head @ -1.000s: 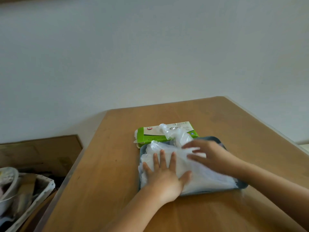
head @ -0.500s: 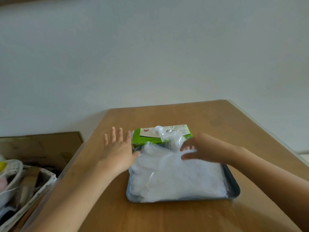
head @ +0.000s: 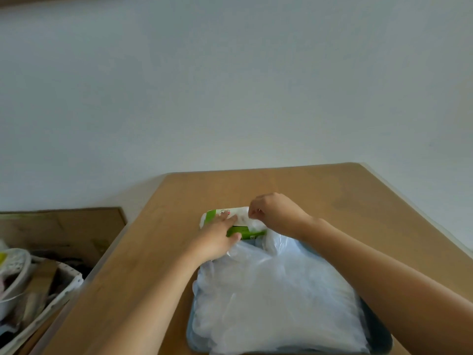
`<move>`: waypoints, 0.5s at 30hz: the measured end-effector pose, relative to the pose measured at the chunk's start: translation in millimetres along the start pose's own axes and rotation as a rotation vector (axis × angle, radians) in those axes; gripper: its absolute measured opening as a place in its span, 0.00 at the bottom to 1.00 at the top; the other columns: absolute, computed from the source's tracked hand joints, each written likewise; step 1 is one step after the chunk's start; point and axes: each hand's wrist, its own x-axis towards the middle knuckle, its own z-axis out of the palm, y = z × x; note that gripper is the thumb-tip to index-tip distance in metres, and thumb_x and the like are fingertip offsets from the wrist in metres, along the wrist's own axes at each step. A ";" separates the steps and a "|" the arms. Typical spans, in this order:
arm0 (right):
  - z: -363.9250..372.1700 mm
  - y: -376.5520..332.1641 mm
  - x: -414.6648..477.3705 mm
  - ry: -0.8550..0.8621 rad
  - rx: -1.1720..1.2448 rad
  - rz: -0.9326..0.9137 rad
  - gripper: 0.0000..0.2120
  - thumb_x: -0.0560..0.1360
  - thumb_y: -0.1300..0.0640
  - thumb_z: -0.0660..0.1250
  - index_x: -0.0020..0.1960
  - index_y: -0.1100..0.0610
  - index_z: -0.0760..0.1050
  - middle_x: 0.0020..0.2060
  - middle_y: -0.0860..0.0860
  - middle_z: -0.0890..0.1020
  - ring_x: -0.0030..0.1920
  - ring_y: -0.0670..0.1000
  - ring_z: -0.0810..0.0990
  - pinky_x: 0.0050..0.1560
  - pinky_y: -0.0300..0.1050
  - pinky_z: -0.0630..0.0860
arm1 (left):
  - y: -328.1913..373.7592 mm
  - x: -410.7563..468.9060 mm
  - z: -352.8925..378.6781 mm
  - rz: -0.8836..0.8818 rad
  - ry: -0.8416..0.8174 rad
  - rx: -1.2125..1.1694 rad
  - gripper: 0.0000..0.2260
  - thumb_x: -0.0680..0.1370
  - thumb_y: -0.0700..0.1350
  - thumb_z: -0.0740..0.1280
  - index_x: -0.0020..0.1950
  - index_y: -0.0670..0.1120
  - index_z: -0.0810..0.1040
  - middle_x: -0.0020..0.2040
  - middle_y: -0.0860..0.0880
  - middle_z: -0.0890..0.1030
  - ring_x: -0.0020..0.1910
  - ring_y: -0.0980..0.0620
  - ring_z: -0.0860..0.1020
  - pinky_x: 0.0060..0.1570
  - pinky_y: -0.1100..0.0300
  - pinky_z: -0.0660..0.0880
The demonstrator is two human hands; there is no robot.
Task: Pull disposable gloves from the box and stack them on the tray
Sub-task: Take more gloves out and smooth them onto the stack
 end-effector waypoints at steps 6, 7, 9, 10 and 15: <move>-8.9 3.4 -5.2 -0.149 0.180 -0.025 0.09 0.74 0.58 0.70 0.54 0.55 0.76 0.49 0.48 0.81 0.49 0.48 0.79 0.51 0.42 0.75 | -4.7 2.3 5.5 -0.002 0.047 -0.058 0.24 0.82 0.53 0.57 0.78 0.51 0.57 0.79 0.52 0.51 0.78 0.52 0.49 0.75 0.53 0.48; -7.1 2.9 -6.3 -0.140 0.182 -0.028 0.10 0.73 0.60 0.70 0.54 0.55 0.77 0.48 0.48 0.82 0.47 0.48 0.79 0.51 0.42 0.76 | -4.8 2.3 7.6 -0.002 0.054 -0.061 0.24 0.82 0.53 0.56 0.78 0.51 0.57 0.79 0.52 0.51 0.78 0.52 0.49 0.75 0.53 0.48; -1.9 1.7 -6.3 -0.045 0.185 -0.013 0.10 0.73 0.65 0.67 0.53 0.55 0.80 0.44 0.50 0.84 0.43 0.46 0.80 0.50 0.42 0.76 | -5.3 3.0 11.2 0.000 0.071 -0.051 0.23 0.83 0.53 0.54 0.78 0.51 0.57 0.79 0.51 0.51 0.78 0.51 0.49 0.74 0.54 0.47; -0.9 0.6 -5.6 0.018 0.195 0.000 0.10 0.73 0.66 0.67 0.51 0.56 0.82 0.42 0.50 0.84 0.41 0.45 0.79 0.49 0.41 0.76 | -5.7 3.6 12.7 0.003 0.081 -0.046 0.22 0.83 0.52 0.53 0.78 0.50 0.58 0.79 0.51 0.51 0.78 0.51 0.49 0.74 0.55 0.47; -22.9 -2.6 4.0 0.318 0.509 0.153 0.13 0.69 0.67 0.69 0.38 0.48 0.81 0.33 0.41 0.81 0.37 0.43 0.80 0.45 0.39 0.76 | -3.0 3.3 7.8 -0.014 0.113 -0.111 0.22 0.83 0.50 0.57 0.76 0.50 0.61 0.78 0.53 0.56 0.76 0.54 0.55 0.71 0.60 0.54</move>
